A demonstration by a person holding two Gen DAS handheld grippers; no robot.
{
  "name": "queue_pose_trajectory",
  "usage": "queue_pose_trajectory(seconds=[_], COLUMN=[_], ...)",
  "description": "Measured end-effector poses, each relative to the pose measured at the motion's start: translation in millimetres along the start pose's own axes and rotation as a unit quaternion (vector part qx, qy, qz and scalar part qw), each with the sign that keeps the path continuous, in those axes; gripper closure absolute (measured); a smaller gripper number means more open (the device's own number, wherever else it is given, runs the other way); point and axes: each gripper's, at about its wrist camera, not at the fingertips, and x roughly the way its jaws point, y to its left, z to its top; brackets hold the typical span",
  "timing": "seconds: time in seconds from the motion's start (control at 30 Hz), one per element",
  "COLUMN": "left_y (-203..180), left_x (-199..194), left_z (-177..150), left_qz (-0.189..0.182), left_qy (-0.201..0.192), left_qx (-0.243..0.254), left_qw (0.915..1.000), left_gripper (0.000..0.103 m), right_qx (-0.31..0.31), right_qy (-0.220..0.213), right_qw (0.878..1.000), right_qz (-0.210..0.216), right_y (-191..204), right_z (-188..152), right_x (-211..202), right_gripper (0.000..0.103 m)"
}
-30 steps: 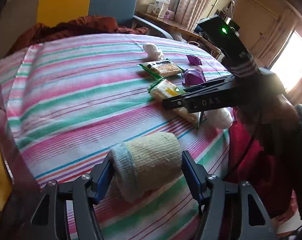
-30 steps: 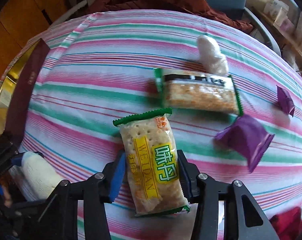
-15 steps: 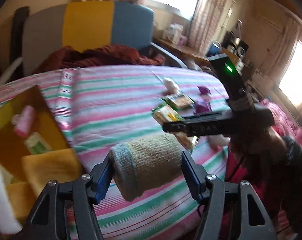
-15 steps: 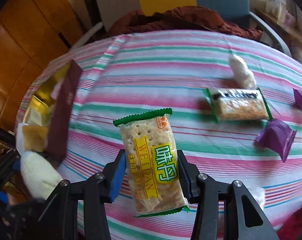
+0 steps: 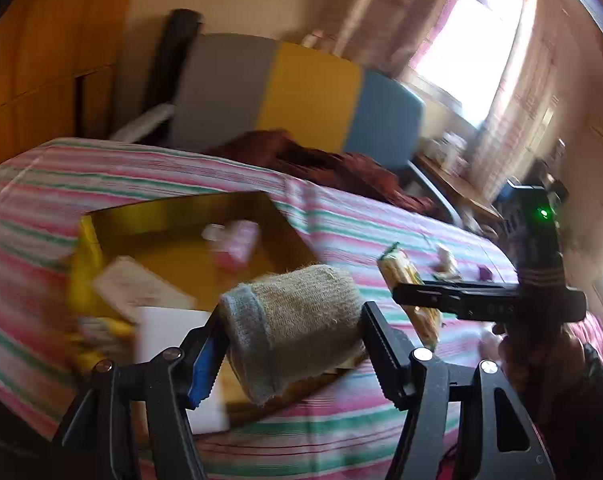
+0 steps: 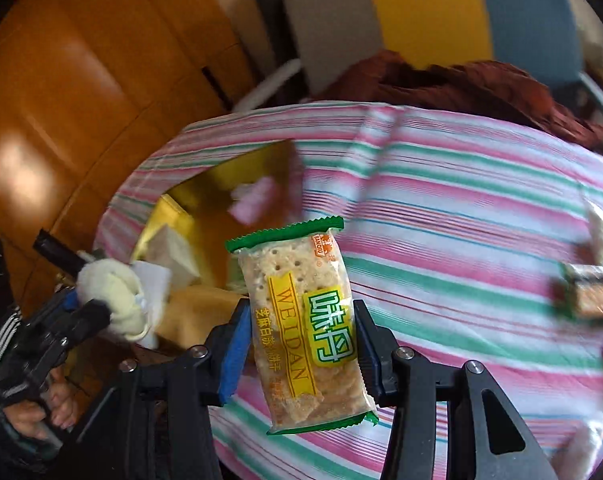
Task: Organize objects
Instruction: 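Carry the beige sock and cracker packet to the gold tray and release both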
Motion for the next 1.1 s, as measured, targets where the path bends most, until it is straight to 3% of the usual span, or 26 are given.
queue_pose_trajectory(seconds=[0.3,0.53,0.57,0.67,0.97,1.1], left_y=[65,87,91,102,118,122], left_x=[-11,1,2,6,44,46], left_z=[15,20,21,24,10,5], left_qz=[0.058,0.091,0.095,0.117,0.165,0.168], left_qy=[-0.028,-0.024,-0.024,-0.025,0.043,0.045], left_qx=[-0.058,-0.072,-0.074,-0.089,-0.105,-0.12], left_qw=[0.9963,0.9929,0.9924,0.9888,0.9797,0.9774], left_gripper=[0.038,0.037,0.037,0.037,0.035,0.035], right_qx=[-0.064,-0.045,-0.039,-0.016,-0.033,-0.048], right_qy=[0.03,0.041,0.039,0.032,0.045,0.042], right_qw=[0.997,0.998,0.998,0.999,0.998,0.998], right_qz=[0.024,0.022,0.021,0.031,-0.011,-0.026], right_y=[75,86,86,83,79,81], right_z=[41,68,72,79,53,41], right_x=[54,91,97,108,106,99], right_gripper=[0.054,0.052,0.051,0.024,0.021,0.015])
